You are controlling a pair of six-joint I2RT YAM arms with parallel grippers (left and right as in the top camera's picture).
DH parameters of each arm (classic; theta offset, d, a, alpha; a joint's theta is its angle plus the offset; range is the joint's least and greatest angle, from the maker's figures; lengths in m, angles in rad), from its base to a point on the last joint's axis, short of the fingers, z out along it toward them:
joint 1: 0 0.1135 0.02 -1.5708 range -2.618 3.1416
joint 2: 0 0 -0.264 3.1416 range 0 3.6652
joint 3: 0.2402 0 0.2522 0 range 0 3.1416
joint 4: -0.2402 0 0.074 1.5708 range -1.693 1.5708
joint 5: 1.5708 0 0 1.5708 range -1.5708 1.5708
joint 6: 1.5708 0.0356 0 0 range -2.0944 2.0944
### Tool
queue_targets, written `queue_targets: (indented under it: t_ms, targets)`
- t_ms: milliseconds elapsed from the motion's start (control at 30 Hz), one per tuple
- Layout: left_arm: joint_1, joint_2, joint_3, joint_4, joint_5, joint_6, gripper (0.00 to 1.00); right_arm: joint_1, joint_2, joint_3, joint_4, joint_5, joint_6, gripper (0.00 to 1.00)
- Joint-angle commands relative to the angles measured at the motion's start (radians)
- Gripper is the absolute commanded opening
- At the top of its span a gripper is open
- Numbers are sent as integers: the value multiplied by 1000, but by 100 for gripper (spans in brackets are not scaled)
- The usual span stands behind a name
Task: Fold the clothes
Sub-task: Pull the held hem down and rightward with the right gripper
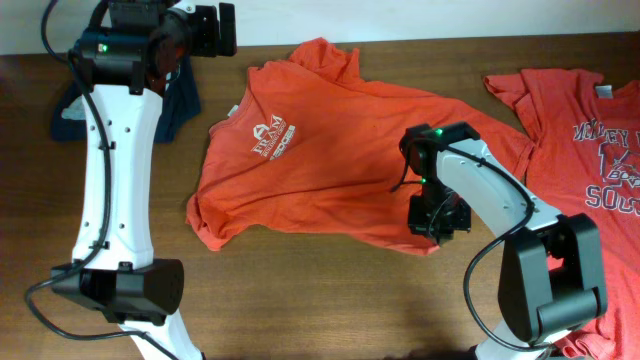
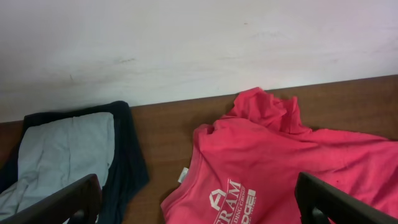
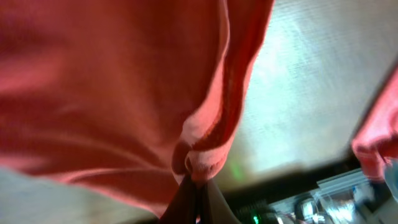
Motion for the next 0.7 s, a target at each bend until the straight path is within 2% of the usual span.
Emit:
queue_targets:
  t_ms: [0, 367, 500, 667]
  targets:
    - [4, 0, -2, 1, 1, -10, 99, 7, -57, -20, -53, 80, 94, 4]
    - [4, 0, -2, 1, 1, -10, 99, 7, -204, -233, -48, 95, 201, 4]
    - [4, 0, -2, 1, 1, -10, 99, 7, -213, -327, -11, 42, 222, 4]
    - [4, 0, -2, 1, 1, -10, 99, 7, -213, -359, 16, 42, 274, 4]
